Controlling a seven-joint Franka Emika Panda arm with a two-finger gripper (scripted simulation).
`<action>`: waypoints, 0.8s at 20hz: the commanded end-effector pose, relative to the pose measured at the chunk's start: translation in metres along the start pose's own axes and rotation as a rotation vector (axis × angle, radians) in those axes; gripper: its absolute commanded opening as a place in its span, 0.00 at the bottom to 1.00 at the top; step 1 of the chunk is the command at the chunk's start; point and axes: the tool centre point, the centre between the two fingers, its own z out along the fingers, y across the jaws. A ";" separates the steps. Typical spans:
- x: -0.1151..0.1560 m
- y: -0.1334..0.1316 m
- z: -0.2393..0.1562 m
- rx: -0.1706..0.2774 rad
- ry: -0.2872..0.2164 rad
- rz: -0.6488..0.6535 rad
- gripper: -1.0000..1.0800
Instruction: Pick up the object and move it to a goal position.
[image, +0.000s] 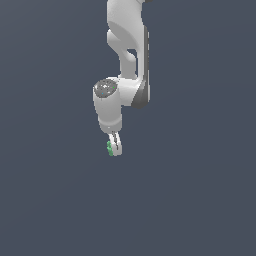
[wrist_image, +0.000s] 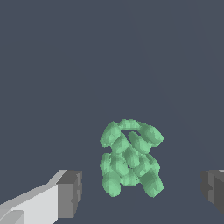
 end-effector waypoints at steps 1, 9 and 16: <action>0.001 0.001 0.001 0.000 0.001 0.020 0.96; 0.001 0.001 0.007 0.000 0.001 0.023 0.96; 0.001 0.002 0.040 0.000 0.002 0.027 0.96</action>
